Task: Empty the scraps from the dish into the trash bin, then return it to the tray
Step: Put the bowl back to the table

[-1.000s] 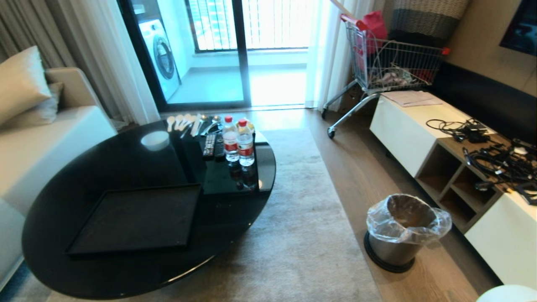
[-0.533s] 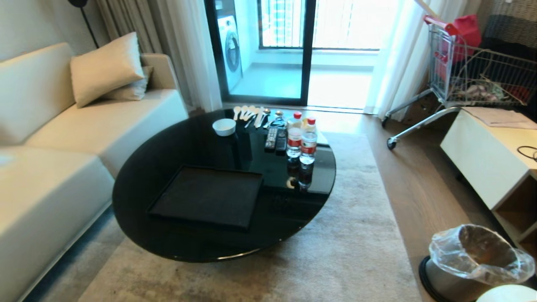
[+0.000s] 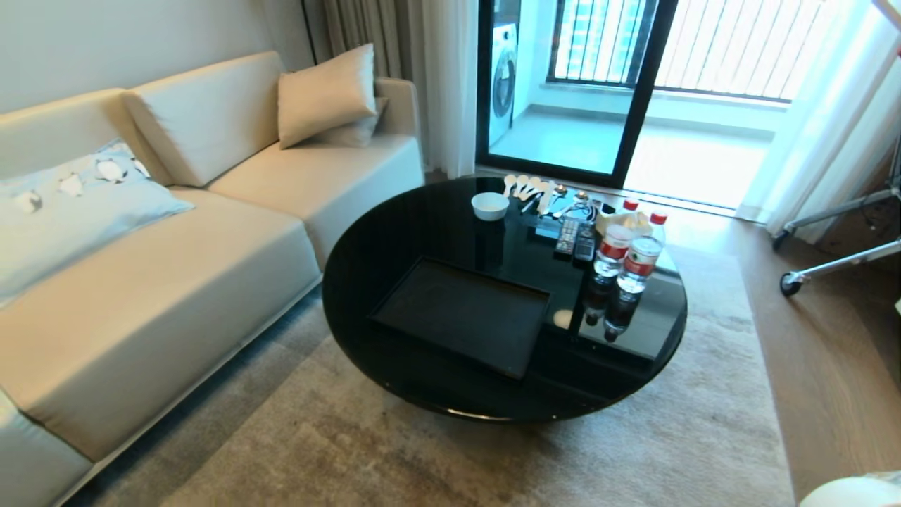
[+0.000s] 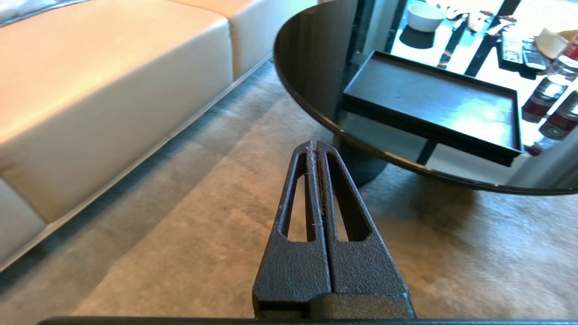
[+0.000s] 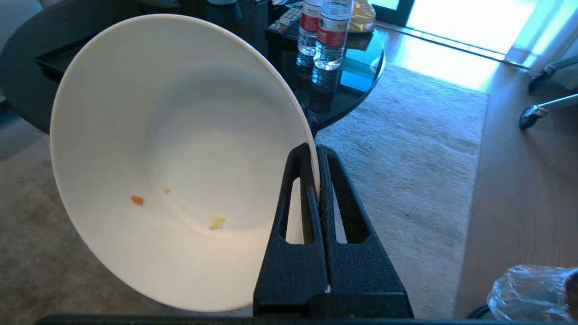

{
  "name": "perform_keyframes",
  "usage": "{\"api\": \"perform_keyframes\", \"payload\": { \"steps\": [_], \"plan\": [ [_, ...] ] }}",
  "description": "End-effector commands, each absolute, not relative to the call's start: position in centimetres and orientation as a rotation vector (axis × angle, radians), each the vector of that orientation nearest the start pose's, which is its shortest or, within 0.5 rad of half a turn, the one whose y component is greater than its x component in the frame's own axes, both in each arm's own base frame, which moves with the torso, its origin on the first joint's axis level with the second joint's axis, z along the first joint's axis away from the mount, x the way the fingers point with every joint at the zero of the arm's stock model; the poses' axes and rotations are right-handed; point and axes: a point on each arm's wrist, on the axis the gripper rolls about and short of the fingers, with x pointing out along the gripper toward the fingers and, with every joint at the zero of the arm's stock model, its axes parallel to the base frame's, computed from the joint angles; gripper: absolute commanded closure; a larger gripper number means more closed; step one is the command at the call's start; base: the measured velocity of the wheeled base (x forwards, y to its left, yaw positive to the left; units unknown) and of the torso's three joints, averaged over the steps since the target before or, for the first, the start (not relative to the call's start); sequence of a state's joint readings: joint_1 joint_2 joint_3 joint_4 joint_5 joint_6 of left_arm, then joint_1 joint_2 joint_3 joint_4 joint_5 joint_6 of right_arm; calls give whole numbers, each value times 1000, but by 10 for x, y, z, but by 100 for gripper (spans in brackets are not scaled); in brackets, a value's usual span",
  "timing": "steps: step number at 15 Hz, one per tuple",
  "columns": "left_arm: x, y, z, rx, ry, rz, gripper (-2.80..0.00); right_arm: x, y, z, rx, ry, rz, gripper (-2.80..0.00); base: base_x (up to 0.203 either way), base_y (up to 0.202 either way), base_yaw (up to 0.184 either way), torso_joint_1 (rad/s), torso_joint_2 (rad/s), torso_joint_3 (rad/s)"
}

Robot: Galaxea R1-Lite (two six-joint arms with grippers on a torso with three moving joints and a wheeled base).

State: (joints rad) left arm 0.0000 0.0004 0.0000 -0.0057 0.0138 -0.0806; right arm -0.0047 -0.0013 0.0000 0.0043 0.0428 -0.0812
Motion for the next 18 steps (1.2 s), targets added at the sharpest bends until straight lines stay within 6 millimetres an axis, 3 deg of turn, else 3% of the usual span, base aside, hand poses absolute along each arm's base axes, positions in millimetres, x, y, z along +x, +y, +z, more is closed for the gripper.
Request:
{"api": "perform_keyframes", "payload": {
  "steps": [1, 18],
  "plan": [
    [-23, 0, 76, -81, -7, 14, 0, -23, 1, 75, -80, 3, 39, 0, -1, 3, 73, 2, 2, 7],
    [-23, 0, 76, -81, -7, 14, 0, -23, 1, 75, -80, 3, 39, 0, 0, 0, 0, 0, 0, 0]
  ]
}}
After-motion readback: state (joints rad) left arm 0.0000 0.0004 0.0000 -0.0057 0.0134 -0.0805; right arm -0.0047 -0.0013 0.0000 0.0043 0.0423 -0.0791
